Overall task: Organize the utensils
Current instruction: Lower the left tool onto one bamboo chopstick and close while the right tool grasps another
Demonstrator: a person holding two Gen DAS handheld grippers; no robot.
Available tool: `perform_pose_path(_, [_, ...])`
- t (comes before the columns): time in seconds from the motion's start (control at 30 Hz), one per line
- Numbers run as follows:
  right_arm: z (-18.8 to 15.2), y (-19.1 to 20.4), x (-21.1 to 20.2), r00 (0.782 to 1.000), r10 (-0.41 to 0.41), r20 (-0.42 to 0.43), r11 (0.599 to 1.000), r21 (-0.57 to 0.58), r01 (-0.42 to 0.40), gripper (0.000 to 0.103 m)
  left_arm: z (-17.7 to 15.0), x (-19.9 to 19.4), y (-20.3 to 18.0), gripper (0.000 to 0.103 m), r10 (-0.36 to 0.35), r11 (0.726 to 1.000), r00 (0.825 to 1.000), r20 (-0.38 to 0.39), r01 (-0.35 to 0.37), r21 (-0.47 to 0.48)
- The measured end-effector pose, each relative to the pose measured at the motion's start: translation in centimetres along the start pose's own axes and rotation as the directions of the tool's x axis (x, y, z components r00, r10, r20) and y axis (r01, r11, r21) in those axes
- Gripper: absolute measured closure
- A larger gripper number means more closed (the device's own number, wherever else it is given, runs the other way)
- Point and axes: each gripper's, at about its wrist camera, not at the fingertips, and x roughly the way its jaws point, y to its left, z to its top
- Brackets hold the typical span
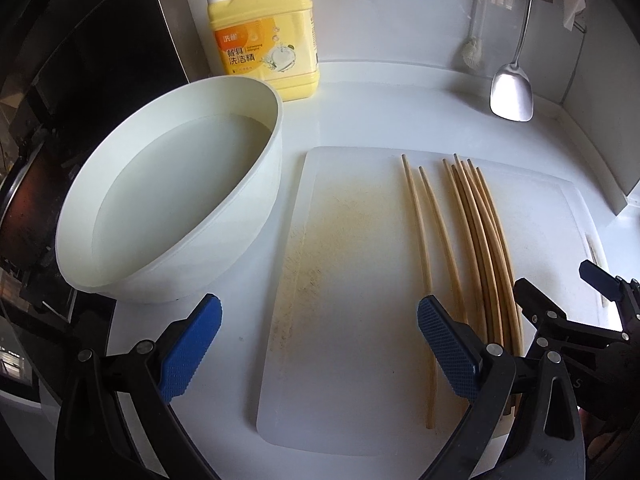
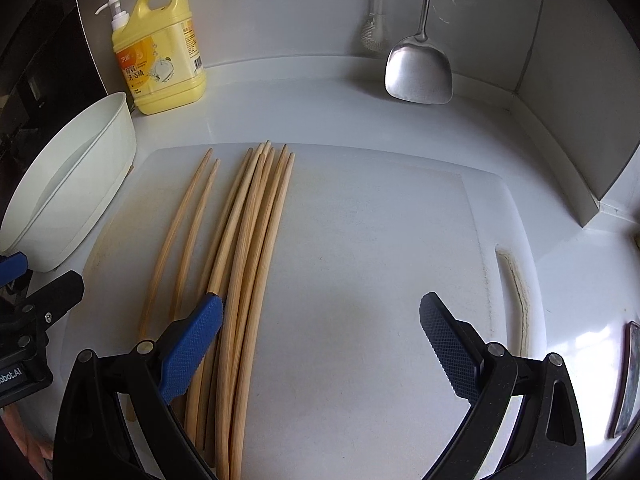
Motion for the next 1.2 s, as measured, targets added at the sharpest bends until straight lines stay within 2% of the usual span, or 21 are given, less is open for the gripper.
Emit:
perform_pose_path(0.23, [-0.4, 0.4, 1.0, 1.000, -0.021, -0.013, 0.998, -0.054, 0.021, 0.009, -0.2, 0.9, -0.6, 0.006, -0.008, 1.000, 1.000, 0.005, 0.008, -0.008])
perform_pose_path(0.73, [-0.8, -4.0, 0.9, 1.000, -0.005, 0.001, 1.000, 0.005, 0.005, 0.009, -0.4, 2.8, -2.3, 0.006, -0.062, 0.998, 0.998, 0.003, 0.062, -0.016])
perform_pose_path(0.97, [-1.2, -6.3, 1.1, 0.999, -0.036, -0.006, 0.999, 0.038, 0.037, 0.009, -0.6, 3.3, -2.4, 0.006, -0.051, 0.999, 0.999, 0.005, 0.051, -0.019])
perform_pose_path(1.2, [-1.4, -7.4, 0.9, 1.000, -0.029, 0.003, 0.998, 0.059, 0.029, 0.009, -1.0, 3.6, -2.4, 0.006, -0.051, 0.998, 0.999, 0.010, 0.051, -0.027])
